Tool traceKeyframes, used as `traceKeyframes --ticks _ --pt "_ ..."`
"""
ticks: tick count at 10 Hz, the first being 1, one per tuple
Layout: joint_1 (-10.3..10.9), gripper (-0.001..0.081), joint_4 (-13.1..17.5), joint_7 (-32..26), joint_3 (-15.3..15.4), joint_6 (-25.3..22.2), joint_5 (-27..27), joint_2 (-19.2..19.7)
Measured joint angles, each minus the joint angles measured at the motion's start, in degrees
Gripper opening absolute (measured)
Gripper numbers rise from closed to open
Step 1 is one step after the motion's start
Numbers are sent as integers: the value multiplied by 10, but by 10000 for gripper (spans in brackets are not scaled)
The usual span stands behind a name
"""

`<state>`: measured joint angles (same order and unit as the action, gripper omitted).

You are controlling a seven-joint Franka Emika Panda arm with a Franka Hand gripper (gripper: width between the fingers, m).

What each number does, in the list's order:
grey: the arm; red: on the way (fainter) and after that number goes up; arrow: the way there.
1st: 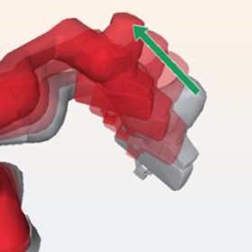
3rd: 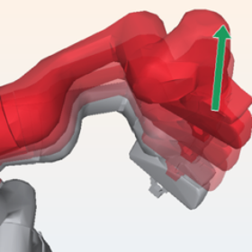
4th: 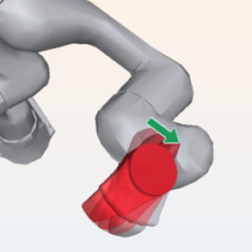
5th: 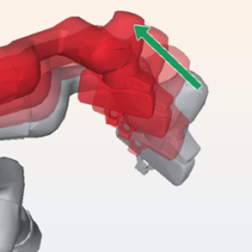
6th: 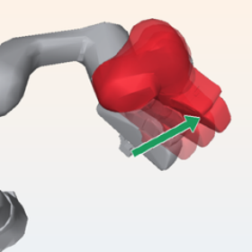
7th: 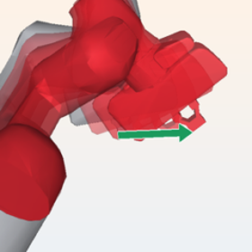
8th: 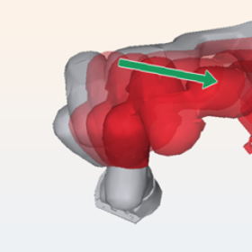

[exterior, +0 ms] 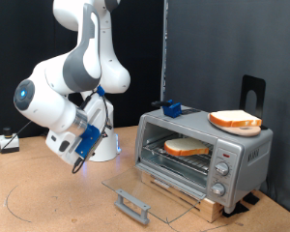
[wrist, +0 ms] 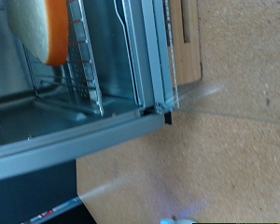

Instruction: Make a piece of toast with the oven

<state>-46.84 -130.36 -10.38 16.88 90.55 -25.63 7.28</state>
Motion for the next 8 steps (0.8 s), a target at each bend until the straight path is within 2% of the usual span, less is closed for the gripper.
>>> traceKeyframes --ticks 4,7,8 --pt "1 807 8 -2 3 62 -13 63" --pt "1 807 13 -17 2 33 4 71" --pt "1 807 12 -22 2 42 -2 82"
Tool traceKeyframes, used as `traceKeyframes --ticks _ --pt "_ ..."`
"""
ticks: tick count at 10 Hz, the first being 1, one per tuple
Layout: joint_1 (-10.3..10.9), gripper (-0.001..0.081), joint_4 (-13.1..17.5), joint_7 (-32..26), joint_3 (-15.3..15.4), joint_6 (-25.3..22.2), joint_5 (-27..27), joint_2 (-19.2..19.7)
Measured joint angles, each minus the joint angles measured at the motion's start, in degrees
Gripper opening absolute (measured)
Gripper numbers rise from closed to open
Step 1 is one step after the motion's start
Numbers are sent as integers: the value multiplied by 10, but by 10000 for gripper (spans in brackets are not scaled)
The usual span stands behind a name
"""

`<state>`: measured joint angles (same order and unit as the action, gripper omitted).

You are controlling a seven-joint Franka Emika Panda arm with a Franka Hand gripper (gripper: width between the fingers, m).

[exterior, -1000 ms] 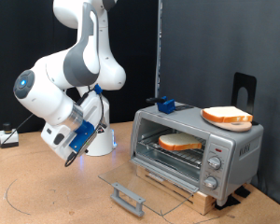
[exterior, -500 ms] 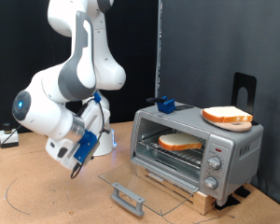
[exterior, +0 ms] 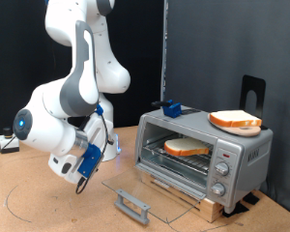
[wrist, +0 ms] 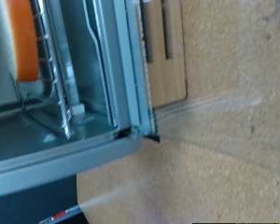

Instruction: Make a piece of toast with the oven

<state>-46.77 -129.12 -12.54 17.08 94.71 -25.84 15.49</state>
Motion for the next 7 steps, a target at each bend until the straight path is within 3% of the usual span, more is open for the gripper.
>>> traceKeyframes --ticks 3,7 --pt "0 807 -1 -31 0 46 -20 38" --pt "0 807 0 -48 -7 71 5 69"
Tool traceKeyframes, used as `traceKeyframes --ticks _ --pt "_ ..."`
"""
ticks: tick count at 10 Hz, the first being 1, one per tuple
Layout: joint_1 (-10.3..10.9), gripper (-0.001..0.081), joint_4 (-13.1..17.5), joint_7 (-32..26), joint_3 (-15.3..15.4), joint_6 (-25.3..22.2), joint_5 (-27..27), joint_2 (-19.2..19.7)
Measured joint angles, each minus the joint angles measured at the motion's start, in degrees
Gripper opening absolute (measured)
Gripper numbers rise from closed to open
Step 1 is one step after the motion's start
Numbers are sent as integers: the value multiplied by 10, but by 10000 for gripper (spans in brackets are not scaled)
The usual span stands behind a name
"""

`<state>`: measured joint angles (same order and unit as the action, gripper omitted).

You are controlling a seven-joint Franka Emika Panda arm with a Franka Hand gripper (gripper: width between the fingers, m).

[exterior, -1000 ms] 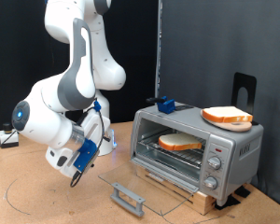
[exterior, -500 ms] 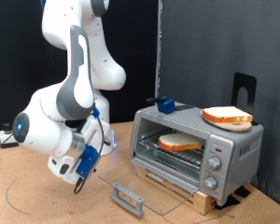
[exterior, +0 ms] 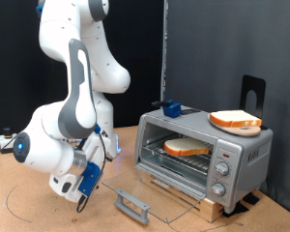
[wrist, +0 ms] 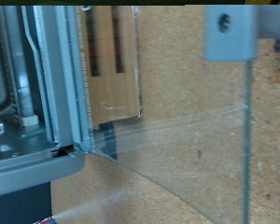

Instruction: Make a piece of toast with the oven

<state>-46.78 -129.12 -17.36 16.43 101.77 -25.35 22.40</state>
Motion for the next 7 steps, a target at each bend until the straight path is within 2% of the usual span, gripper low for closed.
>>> traceKeyframes --ticks 2,7 --pt "0 807 4 -1 -9 24 1 7" --pt "-1 807 40 -1 -26 27 12 40"
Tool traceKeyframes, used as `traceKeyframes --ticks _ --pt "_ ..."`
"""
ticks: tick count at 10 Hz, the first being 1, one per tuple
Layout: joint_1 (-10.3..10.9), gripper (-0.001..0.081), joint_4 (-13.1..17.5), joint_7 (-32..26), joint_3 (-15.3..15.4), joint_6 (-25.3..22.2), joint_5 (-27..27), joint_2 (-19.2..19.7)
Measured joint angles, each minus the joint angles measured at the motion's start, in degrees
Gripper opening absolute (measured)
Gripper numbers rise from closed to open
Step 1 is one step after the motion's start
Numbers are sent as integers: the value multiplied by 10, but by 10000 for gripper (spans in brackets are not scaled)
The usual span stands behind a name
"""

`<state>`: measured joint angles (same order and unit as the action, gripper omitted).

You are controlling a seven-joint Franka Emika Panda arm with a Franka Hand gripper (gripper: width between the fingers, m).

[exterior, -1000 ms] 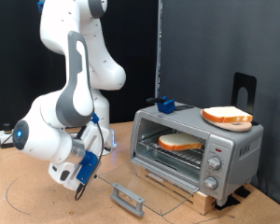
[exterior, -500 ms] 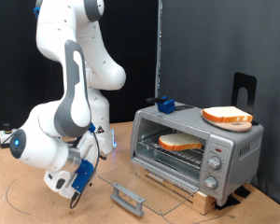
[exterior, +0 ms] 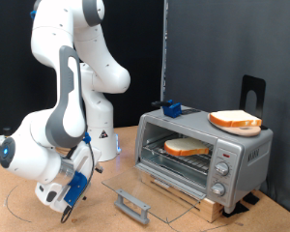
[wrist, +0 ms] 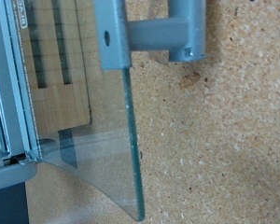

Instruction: Make a piece of toast with the oven

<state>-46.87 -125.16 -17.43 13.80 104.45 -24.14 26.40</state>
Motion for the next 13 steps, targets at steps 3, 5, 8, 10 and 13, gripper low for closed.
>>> traceKeyframes --ticks 3,5,8,10,13 --pt "1 807 1 1 2 -11 0 19" --pt "3 807 -14 -1 13 -22 -1 20" --pt "5 807 -50 -6 35 -7 -9 14" --pt "4 807 -74 -7 47 -4 -21 3" --pt "-5 807 -85 -26 50 -67 -36 -29"
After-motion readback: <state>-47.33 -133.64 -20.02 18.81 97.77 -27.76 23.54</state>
